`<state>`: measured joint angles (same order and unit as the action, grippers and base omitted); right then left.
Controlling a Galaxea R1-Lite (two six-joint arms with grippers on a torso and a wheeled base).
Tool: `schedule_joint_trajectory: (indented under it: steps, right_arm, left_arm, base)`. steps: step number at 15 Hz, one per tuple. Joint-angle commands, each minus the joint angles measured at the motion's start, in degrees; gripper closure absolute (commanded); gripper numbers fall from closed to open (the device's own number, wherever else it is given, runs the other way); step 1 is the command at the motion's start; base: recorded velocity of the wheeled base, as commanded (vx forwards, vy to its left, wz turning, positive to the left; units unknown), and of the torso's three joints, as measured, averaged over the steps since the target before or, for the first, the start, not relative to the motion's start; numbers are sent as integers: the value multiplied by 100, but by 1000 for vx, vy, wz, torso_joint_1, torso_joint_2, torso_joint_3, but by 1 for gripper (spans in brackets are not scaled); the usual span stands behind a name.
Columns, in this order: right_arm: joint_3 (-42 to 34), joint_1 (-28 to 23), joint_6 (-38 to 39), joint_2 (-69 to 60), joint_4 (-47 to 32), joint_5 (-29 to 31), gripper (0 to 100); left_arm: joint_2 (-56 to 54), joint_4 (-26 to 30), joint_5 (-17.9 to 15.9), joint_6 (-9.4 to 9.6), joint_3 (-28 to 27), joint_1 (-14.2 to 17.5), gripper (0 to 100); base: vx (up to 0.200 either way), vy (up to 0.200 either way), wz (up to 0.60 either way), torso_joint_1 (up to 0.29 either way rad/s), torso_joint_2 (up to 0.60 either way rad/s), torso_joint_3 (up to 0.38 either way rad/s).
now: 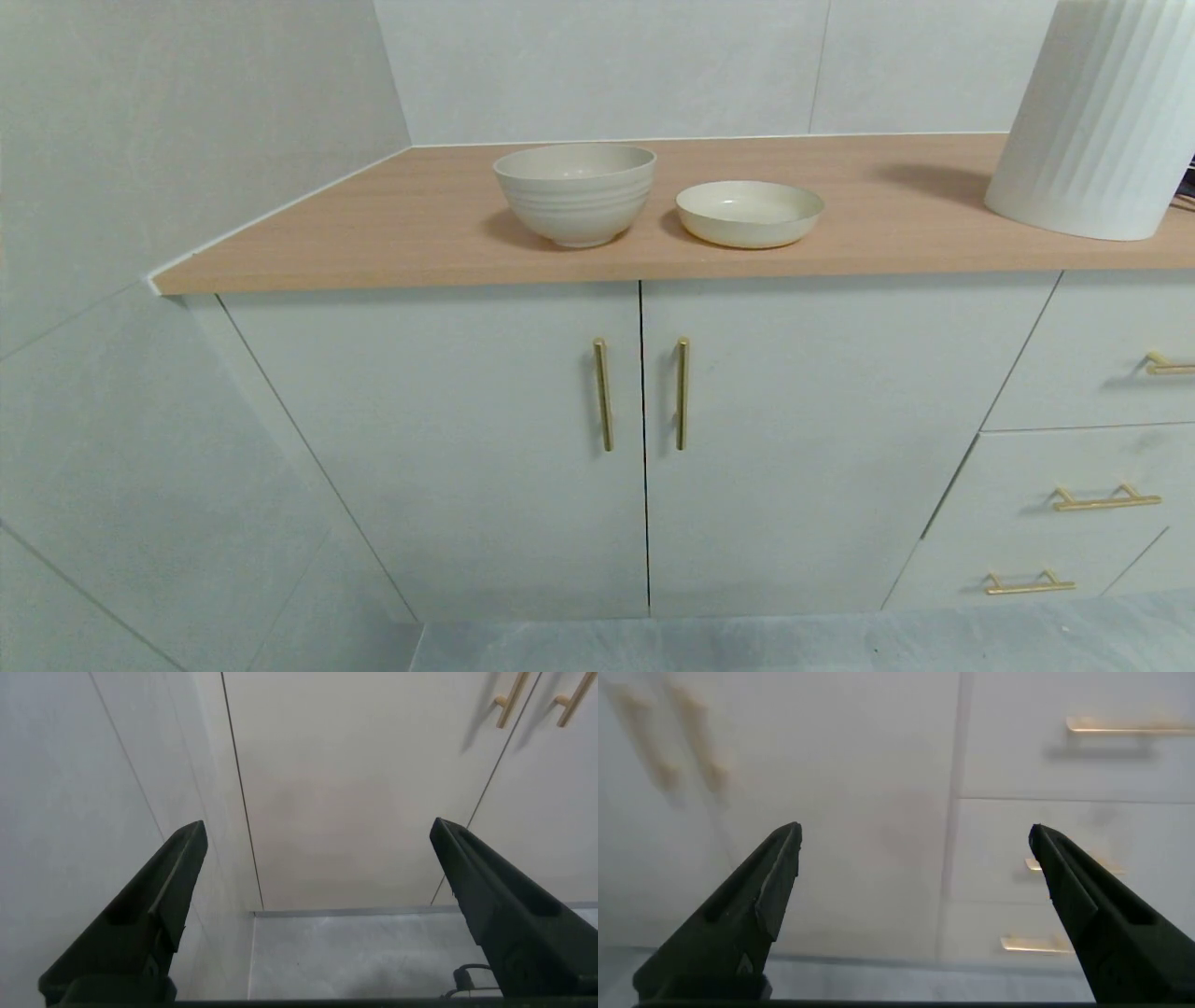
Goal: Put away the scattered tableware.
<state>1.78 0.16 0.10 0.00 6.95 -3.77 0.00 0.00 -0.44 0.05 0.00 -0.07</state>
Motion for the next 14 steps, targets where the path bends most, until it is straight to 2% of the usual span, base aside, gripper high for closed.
schedule_joint_trajectory:
  steps: [1, 4, 5, 6, 7, 9, 10, 12, 14]
  right_arm:
    - [51, 2, 17, 9, -27, -230, 0]
    - [595, 46, -1, 519, -1257, -1258, 0]
    - [833, 63, -1, 879, -1442, -1531, 0]
    - [903, 63, -1, 1046, -1451, -1610, 0]
    - [1167, 63, -54, 1784, -1424, -1715, 0]
    - [1140, 230, -563, 2443, -1433, -1741, 0]
    - [1114, 529, -1047, 2830, -1424, -1768, 0]
    - [1334, 1092, -1056, 3814, -1169, -1777, 0]
    - [1439, 1513, -915, 4553, -598, -1777, 0]
  left_arm:
    - [9, 0, 0, 4, 0, -1, 0]
    - [0, 0, 0, 4, 0, -1, 0]
    - [9, 0, 0, 4, 0, -1, 0]
    - [0, 0, 0, 4, 0, -1, 0]
    - [0, 0, 0, 4, 0, -1, 0]
    - [9, 0, 0, 4, 0, -1, 0]
    - [9, 0, 0, 4, 0, -1, 0]
    - [0, 0, 0, 4, 0, -1, 0]
    - [0, 0, 0, 4, 0, -1, 0]
  base:
    - [0, 0, 0, 0, 0, 0]
    - [0, 0, 0, 0, 0, 0]
    - [0, 0, 0, 0, 0, 0]
    - [0, 0, 0, 0, 0, 0]
    - [0, 0, 0, 0, 0, 0]
    - [0, 0, 0, 0, 0, 0]
    - [0, 0, 0, 0, 0, 0]
    - [0, 0, 0, 0, 0, 0]
    - [0, 0, 0, 0, 0, 0]
